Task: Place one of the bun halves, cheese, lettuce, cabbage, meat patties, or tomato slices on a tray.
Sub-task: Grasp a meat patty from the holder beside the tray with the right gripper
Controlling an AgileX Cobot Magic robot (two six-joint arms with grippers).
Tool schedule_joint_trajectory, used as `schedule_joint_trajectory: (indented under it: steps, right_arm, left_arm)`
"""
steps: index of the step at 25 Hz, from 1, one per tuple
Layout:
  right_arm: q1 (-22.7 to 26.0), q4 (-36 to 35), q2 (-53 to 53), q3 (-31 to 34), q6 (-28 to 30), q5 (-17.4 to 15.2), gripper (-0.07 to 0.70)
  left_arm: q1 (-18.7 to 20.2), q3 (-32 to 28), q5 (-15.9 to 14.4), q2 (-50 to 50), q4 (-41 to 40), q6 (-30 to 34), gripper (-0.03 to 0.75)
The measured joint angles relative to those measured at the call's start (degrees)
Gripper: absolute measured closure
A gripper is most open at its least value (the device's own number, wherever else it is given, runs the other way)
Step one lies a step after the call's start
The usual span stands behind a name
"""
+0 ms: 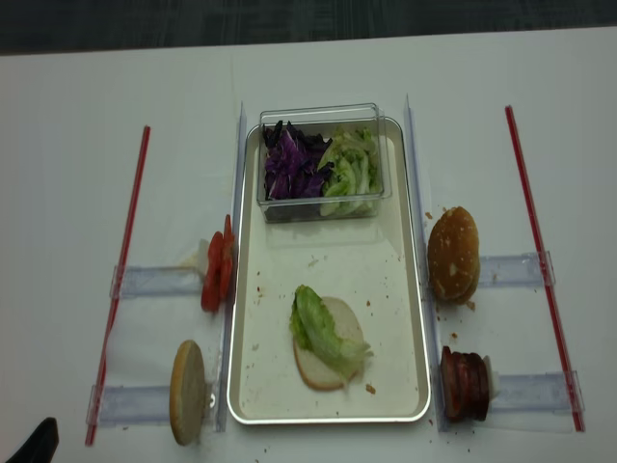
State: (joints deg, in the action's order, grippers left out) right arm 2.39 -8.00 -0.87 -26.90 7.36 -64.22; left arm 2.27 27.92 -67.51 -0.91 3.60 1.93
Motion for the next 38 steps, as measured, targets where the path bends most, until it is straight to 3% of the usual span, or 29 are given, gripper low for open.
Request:
schedule_joint_trajectory:
  steps: [15, 38]
  right_arm:
    - [0.0, 0.68, 11.16, 0.0, -1.57, 0.0, 0.164]
    - [0.0, 1.11, 41.96, 0.0, -2.81, 2.13, 0.164]
  left_arm:
    - [0.0, 0.0, 0.0, 0.0, 0.0, 0.0, 0.286]
    - [0.0, 0.0, 0.0, 0.0, 0.0, 0.0, 0.286]
